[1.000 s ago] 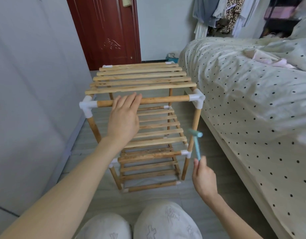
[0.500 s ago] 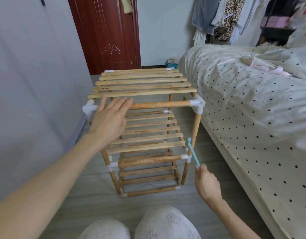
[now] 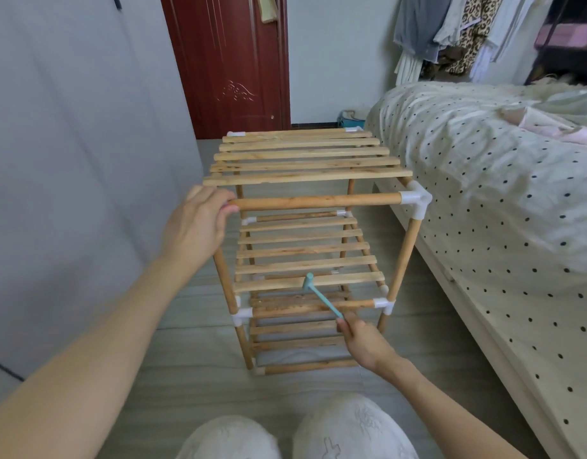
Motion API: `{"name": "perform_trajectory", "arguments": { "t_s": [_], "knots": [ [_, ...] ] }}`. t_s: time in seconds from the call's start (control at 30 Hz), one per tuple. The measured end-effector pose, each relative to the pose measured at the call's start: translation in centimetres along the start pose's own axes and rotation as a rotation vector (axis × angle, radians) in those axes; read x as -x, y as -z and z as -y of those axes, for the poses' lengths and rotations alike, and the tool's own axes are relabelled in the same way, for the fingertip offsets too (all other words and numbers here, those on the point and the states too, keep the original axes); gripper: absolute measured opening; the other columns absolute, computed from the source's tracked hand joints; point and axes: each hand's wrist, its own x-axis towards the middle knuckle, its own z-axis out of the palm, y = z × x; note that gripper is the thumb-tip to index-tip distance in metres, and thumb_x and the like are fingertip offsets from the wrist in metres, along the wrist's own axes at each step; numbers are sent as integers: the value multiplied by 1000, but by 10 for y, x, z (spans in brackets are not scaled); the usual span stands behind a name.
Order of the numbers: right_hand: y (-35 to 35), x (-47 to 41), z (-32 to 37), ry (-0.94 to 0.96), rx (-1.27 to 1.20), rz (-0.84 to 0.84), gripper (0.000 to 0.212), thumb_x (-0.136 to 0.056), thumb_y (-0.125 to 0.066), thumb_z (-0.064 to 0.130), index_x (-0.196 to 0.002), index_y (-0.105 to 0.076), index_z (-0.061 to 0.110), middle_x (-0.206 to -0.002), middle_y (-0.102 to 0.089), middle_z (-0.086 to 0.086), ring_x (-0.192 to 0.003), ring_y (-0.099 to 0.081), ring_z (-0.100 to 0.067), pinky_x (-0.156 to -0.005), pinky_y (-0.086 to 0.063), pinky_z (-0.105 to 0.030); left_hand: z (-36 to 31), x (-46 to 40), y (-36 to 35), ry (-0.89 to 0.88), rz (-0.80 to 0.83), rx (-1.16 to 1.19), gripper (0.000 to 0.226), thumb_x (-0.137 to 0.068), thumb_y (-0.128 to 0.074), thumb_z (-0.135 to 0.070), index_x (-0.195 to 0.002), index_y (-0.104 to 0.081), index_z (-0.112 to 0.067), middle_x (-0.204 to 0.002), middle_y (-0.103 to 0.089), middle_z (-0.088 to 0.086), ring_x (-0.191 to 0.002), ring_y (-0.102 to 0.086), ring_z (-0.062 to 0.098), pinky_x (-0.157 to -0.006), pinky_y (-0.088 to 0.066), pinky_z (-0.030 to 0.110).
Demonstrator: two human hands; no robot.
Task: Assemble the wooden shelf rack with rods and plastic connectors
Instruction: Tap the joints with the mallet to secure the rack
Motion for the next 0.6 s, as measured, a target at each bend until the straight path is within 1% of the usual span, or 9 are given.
{"name": "perform_trajectory", "arguments": {
  "t_s": [0.1, 0.17, 0.23, 0.3, 0.37, 0.43, 0.5, 0.57, 0.6],
  "knots": [
    [0, 6, 9, 86, 26, 24, 29, -101, -26, 35, -98, -47, 15, -87, -63, -9, -81, -61, -26, -68, -46, -35, -19, 4, 1, -37, -43, -102, 15, -92, -53, -14, -92, -64, -3, -85, -65, 14, -86, -54, 32, -72, -42, 41],
    [1, 9, 16, 121, 65, 55, 34, -101, -26, 35, -103, -50, 11, -95, -65, -13, -87, -61, -30, -73, -48, -38, -40, 4, -1, -63, -72, -166, 16, -91, -53, -18, -88, -64, -7, -82, -67, 12, -86, -55, 30, -75, -36, 39],
    [3, 11, 20, 133, 85, 31, 34, -102, -27, 34, -105, -52, 10, -96, -66, -15, -89, -61, -33, -73, -47, -37, -60, 3, -7, -86, -75, -174, 21, -91, -51, -25, -88, -65, -10, -82, -68, 10, -87, -54, 28, -76, -33, 38],
    [5, 12, 25, 113, 76, -8, 33, -102, -27, 33, -105, -51, 10, -95, -67, -15, -90, -62, -34, -71, -46, -37, -77, 0, -17, -106, -72, -108, 26, -92, -51, -29, -92, -67, -9, -86, -69, 8, -88, -54, 27, -77, -35, 37],
    [9, 12, 31, 87, 110, -33, 34, -102, -26, 33, -106, -50, 9, -97, -66, -16, -91, -61, -35, -71, -46, -38, -90, -2, -26, -112, -61, 37, 26, -91, -57, -26, -100, -68, -5, -91, -69, 10, -90, -56, 29, -80, -40, 38],
    [13, 13, 32, 75, 156, -74, 35, -102, -25, 33, -107, -50, 9, -98, -65, -15, -92, -60, -36, -72, -47, -39, -96, -3, -32, -105, -29, 194, 29, -91, -56, -21, -113, -63, -3, -100, -67, 13, -98, -57, 30, -92, -42, 40],
    [14, 18, 27, 100, 71, -279, 31, -101, -26, 33, -97, -47, 10, -82, -63, -11, -76, -62, -34, -64, -50, -42, -91, 2, -34, -104, 26, 284, 36, -95, -47, -20, -127, -52, -3, -115, -62, 13, -114, -54, 27, -109, -33, 41],
    [5, 27, 17, 131, -117, -500, 22, -100, -28, 31, -90, -38, 14, -62, -54, -3, -53, -56, -28, -49, -47, -43, -80, 7, -32, -110, 67, 324, 36, -97, -41, -17, -130, -45, -3, -128, -52, 15, -128, -44, 26, -114, -26, 41],
    [-2, 31, 13, 95, -145, -471, 19, -99, -28, 30, -91, -35, 15, -61, -53, -3, -52, -55, -28, -48, -47, -43, -75, 9, -31, -114, 75, 321, 34, -97, -41, -15, -129, -45, -3, -133, -48, 16, -132, -39, 26, -114, -25, 40]
  ]
}}
